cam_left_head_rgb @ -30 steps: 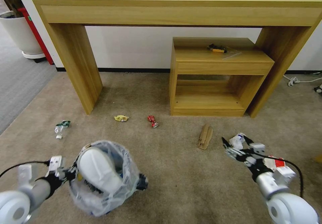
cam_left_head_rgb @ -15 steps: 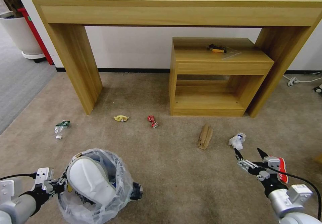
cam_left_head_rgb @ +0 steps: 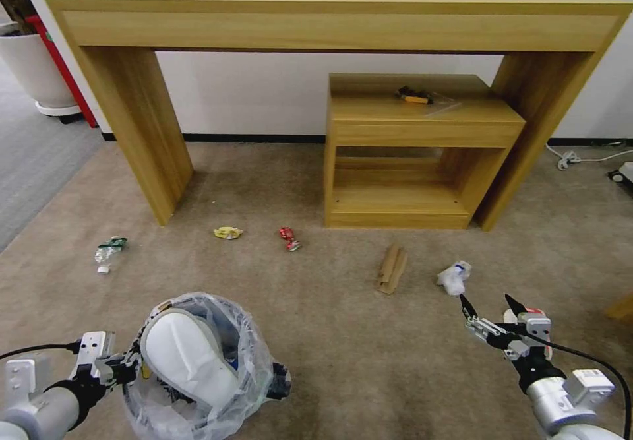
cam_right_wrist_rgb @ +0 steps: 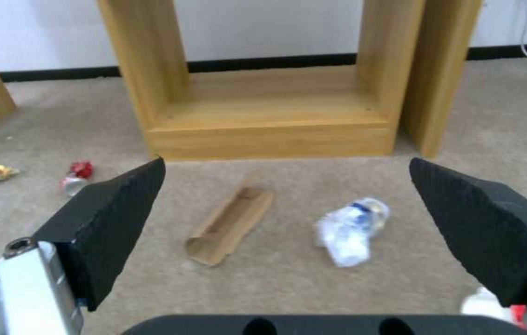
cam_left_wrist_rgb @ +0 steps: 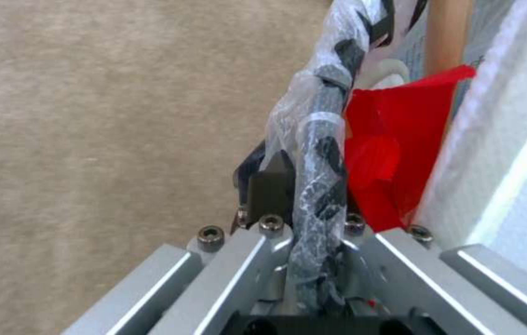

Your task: Pick up the trash bin and place the garbage on the floor into it.

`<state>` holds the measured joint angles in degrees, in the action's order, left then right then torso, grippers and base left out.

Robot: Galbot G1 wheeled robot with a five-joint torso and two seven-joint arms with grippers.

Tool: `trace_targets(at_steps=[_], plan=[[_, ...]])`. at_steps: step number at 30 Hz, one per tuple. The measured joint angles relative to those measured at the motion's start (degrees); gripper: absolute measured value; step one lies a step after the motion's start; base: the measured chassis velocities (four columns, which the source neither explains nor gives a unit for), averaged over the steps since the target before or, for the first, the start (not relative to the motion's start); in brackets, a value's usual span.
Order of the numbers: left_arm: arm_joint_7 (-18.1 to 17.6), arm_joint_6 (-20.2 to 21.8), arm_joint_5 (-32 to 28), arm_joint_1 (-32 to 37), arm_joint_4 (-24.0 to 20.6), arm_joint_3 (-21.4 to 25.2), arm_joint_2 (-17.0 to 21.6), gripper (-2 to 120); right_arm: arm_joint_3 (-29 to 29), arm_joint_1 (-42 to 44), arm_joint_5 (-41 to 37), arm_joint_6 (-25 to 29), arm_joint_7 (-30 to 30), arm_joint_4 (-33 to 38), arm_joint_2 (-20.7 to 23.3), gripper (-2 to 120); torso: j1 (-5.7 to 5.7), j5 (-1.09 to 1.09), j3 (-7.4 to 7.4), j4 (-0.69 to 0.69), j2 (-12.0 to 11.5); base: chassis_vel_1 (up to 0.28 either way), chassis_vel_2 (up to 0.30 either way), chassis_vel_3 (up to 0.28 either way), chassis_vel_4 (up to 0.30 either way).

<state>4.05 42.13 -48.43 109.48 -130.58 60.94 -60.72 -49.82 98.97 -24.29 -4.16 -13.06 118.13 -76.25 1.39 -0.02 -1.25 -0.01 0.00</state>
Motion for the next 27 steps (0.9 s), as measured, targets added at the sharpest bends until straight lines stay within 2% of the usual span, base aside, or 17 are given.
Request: trace_targets(at_steps=[5,18,21,23,27], plan=[[-0.01,0.0,0.67,0.15,-0.69,-0.76,-0.47,0,-0.16,0.11,-0.18,0.18,-0.05,-0.97,0.05,100,0.0,-0.01,0.0,0.0,0.0,-0.19,-0.196,0.195,0.199],[-0.44,0.01,1.35,0.53,-1.63,-2.25,-1.3,0,-1.38,-1.59,-1.2,1.67,-0.51,-9.48,0.81,100,-0.01,0.0,0.01,-0.01,0.0,-0.176,-0.182,0.181,0.182],[-0.45,0.01,1.46,0.51,-1.63,-2.36,-1.39,0,-1.04,-3.4,-1.92,1.32,-0.27,-12.0,1.43,100,0.0,-0.03,0.0,-0.01,0.0,-0.201,-0.214,0.194,0.206],[-0.43,0.01,1.56,0.36,-1.63,-2.64,-1.48,0,0.22,-6.59,-2.34,0.06,1.15,-15.61,2.15,100,-0.01,0.04,0.0,0.01,0.0,-0.16,-0.187,0.164,0.185],[-0.5,0.01,1.82,0.06,-1.68,-3.24,-1.5,0,3.55,-12.41,-3.09,-3.07,4.33,-21.73,3.11,100,-0.01,0.0,0.0,0.01,0.0,-0.094,-0.111,0.09,0.093]])
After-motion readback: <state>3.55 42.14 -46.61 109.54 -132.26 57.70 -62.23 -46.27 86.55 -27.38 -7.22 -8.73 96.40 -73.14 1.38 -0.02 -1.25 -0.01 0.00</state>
